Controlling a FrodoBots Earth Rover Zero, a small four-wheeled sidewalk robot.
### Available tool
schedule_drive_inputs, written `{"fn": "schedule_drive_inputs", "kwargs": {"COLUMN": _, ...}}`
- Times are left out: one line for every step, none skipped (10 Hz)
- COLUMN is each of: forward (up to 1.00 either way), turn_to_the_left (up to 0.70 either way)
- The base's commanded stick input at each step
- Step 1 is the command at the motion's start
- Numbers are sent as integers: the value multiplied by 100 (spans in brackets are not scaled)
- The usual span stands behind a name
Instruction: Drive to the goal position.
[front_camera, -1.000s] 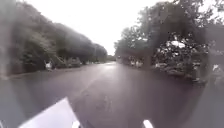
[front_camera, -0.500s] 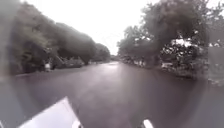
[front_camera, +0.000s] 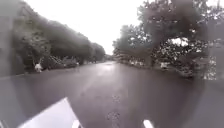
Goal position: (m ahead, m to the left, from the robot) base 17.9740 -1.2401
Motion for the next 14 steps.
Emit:
{"fn": "schedule_drive_inputs", "kwargs": {"forward": 100, "turn_to_the_left": 0}}
{"fn": "schedule_drive_inputs", "kwargs": {"forward": 100, "turn_to_the_left": 0}}
{"fn": "schedule_drive_inputs", "kwargs": {"forward": 100, "turn_to_the_left": 0}}
{"fn": "schedule_drive_inputs", "kwargs": {"forward": 100, "turn_to_the_left": 0}}
{"fn": "schedule_drive_inputs", "kwargs": {"forward": 100, "turn_to_the_left": 0}}
{"fn": "schedule_drive_inputs", "kwargs": {"forward": 100, "turn_to_the_left": 0}}
{"fn": "schedule_drive_inputs", "kwargs": {"forward": 100, "turn_to_the_left": 0}}
{"fn": "schedule_drive_inputs", "kwargs": {"forward": 100, "turn_to_the_left": 0}}
{"fn": "schedule_drive_inputs", "kwargs": {"forward": 100, "turn_to_the_left": 0}}
{"fn": "schedule_drive_inputs", "kwargs": {"forward": 100, "turn_to_the_left": 0}}
{"fn": "schedule_drive_inputs", "kwargs": {"forward": 100, "turn_to_the_left": 0}}
{"fn": "schedule_drive_inputs", "kwargs": {"forward": 100, "turn_to_the_left": 0}}
{"fn": "schedule_drive_inputs", "kwargs": {"forward": 100, "turn_to_the_left": 0}}
{"fn": "schedule_drive_inputs", "kwargs": {"forward": 100, "turn_to_the_left": 0}}
